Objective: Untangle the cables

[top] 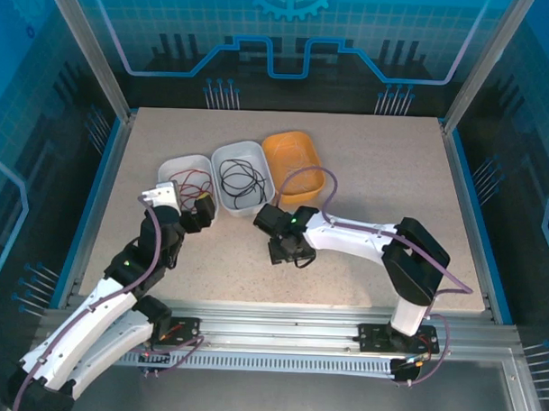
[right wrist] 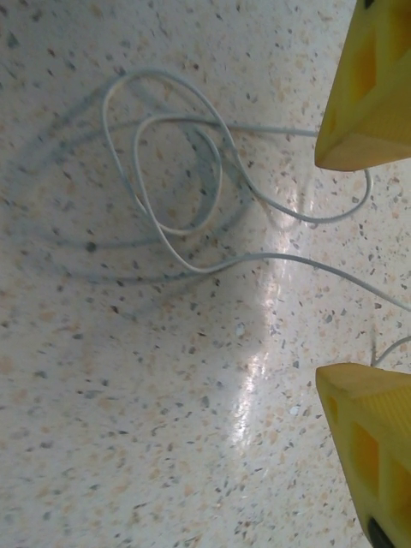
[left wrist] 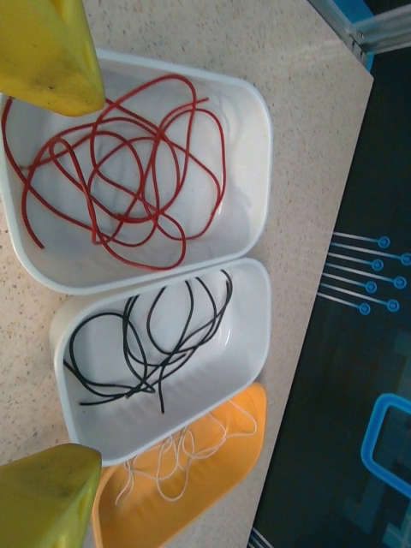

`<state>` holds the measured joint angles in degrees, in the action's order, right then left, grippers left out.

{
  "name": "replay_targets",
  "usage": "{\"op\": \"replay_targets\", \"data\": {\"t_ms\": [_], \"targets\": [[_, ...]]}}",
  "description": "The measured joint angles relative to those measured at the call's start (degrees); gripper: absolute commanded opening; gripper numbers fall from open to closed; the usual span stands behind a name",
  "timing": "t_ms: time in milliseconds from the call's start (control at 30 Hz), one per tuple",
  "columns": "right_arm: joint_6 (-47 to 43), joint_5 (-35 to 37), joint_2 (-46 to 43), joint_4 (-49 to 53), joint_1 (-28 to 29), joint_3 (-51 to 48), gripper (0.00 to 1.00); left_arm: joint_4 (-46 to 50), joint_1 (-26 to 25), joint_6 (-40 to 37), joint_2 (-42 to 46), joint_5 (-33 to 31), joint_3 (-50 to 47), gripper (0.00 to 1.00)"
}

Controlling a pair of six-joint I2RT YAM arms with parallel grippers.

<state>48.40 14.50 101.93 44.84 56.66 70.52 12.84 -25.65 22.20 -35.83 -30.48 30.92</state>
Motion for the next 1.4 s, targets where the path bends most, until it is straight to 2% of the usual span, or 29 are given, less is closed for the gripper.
{"op": "replay_targets", "data": {"t_ms": [367, 500, 800, 933, 1400], "targets": [[1.1, -0.4, 4.1, 2.8, 0.8, 1.3, 0.39, 0.4, 0.0, 1.7, 5.3, -4.4, -2.6, 0.99], [1.0, -0.6, 5.0, 3.1, 0.8, 1.5, 0.26, 0.4, 0.0, 1.9, 5.4, -4.5, -2.8, 0.99], [1.0, -1.3, 5.8, 3.2, 0.8, 1.6, 0.04, 0.4, 0.0, 1.9, 5.4, -4.9, -3.1, 0.99], [1.0, -0.9, 5.0, 3.6, 0.8, 1.4, 0.0, 0.4, 0.0, 1.9, 5.4, -4.9, -3.1, 0.99], [-2.0, 7.1, -8.1, 10.1, -0.5, 1.4, 0.0, 0.4, 0.0, 1.9, 5.4, -4.9, -3.1, 0.99]]}}
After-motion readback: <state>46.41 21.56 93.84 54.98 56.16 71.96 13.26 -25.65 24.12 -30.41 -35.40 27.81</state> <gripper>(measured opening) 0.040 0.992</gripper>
